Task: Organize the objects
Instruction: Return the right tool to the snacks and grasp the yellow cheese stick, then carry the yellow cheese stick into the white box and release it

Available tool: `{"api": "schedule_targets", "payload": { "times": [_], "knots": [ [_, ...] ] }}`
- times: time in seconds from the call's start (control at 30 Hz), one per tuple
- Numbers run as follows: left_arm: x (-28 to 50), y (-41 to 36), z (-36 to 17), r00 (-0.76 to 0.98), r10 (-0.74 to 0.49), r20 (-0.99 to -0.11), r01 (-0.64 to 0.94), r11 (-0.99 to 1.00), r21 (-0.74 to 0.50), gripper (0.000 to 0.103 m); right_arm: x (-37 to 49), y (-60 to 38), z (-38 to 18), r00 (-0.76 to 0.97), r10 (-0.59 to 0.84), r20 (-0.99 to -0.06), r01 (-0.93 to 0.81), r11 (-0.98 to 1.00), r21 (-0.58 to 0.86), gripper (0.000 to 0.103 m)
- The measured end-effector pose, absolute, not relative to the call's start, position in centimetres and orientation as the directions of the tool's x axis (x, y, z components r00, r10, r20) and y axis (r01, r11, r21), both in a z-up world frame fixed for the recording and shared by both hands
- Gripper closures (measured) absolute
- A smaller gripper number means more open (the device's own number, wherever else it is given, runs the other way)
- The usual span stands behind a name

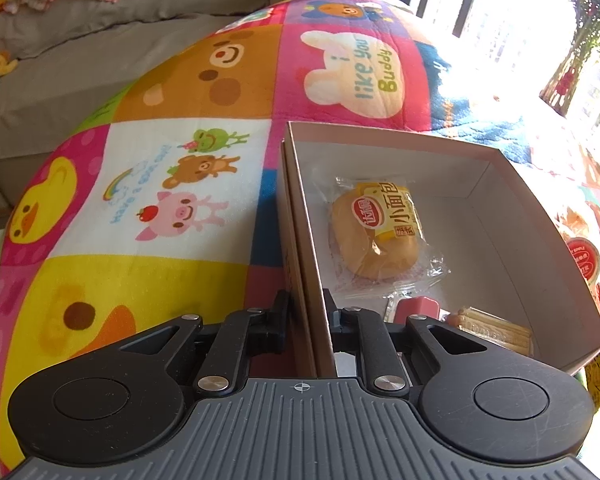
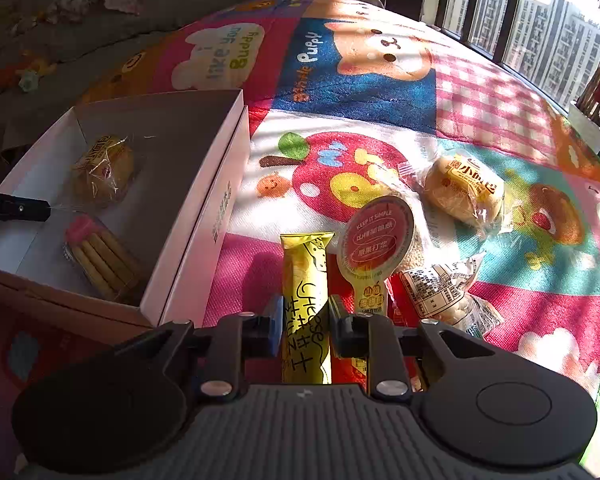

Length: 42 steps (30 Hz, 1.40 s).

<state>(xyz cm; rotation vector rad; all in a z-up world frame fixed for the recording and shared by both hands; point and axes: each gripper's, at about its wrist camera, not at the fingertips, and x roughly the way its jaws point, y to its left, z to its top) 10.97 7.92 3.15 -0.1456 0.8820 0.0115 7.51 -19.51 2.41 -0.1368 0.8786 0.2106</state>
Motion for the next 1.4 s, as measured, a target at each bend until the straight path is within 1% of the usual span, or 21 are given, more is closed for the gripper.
{"api": "schedule_targets", "payload": {
  "times": [0.17,0.37,0.4,0.47,0.57,0.7,0.73,0.8,0.83,0.87,0.93,1.03,1.2,1.27,1.3,1.33,1.4],
  "knots": [
    [10.9,8.0,3.1,0.640,-0.051,-0.767,-0.067,0.990,-0.122,0.086,3.3,-20.8,4.6,0.619,0.137,-0.773,-0.233,0.972,-0.013,0.082],
    [10.9,8.1,3.1,0.640,-0.058,-0.766,-0.067,0.989,-0.131,0.086,-0.8,-22.2,7.9,0.602,0.204,-0.772,-0.228,0.971,0.079,0.082],
    [10.8,8.1,3.1,0.641,-0.060,-0.765,-0.066,0.989,-0.133,0.086,-1.5,-22.2,8.7,0.608,0.217,-0.764,-0.233,0.968,0.089,0.082],
    [10.8,8.1,3.1,0.641,-0.063,-0.765,-0.068,0.988,-0.138,0.086,-2.2,-22.0,10.0,0.618,0.245,-0.747,-0.247,0.963,0.110,0.086],
    [10.8,8.3,3.1,0.640,-0.070,-0.765,-0.068,0.987,-0.148,0.085,-2.5,-21.2,12.2,0.639,0.305,-0.707,-0.283,0.947,0.153,0.086],
    [10.8,8.5,3.1,0.640,-0.077,-0.765,-0.068,0.985,-0.156,0.085,-2.4,-19.5,13.7,0.656,0.328,-0.680,-0.336,0.933,0.126,0.088],
    [10.8,8.5,3.1,0.640,-0.077,-0.765,-0.068,0.985,-0.156,0.085,-2.3,-19.2,13.6,0.656,0.324,-0.681,-0.347,0.931,0.108,0.088],
    [10.8,8.5,3.0,0.641,-0.077,-0.764,-0.067,0.986,-0.155,0.085,-2.2,-18.5,12.7,0.656,0.283,-0.700,-0.371,0.928,0.028,0.087],
    [10.8,8.5,3.0,0.641,-0.077,-0.764,-0.066,0.986,-0.155,0.085,-2.0,-18.3,11.6,0.649,0.250,-0.719,-0.369,0.929,-0.010,0.082],
    [10.8,8.5,3.0,0.641,-0.077,-0.764,-0.066,0.986,-0.155,0.085,-1.8,-18.3,10.8,0.642,0.229,-0.732,-0.363,0.931,-0.027,0.074],
    [10.8,8.5,3.0,0.641,-0.077,-0.764,-0.066,0.986,-0.155,0.085,-1.1,-18.9,8.1,0.620,0.171,-0.766,-0.328,0.943,-0.055,0.069],
    [10.8,8.5,3.0,0.641,-0.075,-0.764,-0.068,0.986,-0.153,0.085,0.3,-20.1,5.2,0.595,0.140,-0.791,-0.274,0.961,-0.035,0.069],
    [10.8,8.5,3.0,0.638,-0.072,-0.766,-0.069,0.986,-0.151,0.085,2.8,-21.1,2.0,0.572,0.158,-0.805,-0.225,0.974,0.031,0.068],
    [10.8,8.5,3.0,0.635,-0.073,-0.769,-0.068,0.986,-0.150,0.085,3.0,-20.7,1.6,0.582,0.151,-0.799,-0.228,0.973,0.018,0.069],
    [10.8,8.5,2.9,0.634,-0.073,-0.770,-0.068,0.986,-0.150,0.085,2.9,-20.2,1.5,0.581,0.145,-0.801,-0.249,0.968,-0.006,0.071],
    [10.9,8.5,2.9,0.633,-0.073,-0.771,-0.068,0.986,-0.149,0.085,2.7,-19.9,1.7,0.575,0.152,-0.804,-0.266,0.964,-0.008,0.080],
    [10.8,8.5,2.8,0.633,-0.073,-0.771,-0.068,0.986,-0.149,0.085,2.1,-19.8,2.1,0.542,0.185,-0.820,-0.284,0.958,0.028,0.081]
  ]
}}
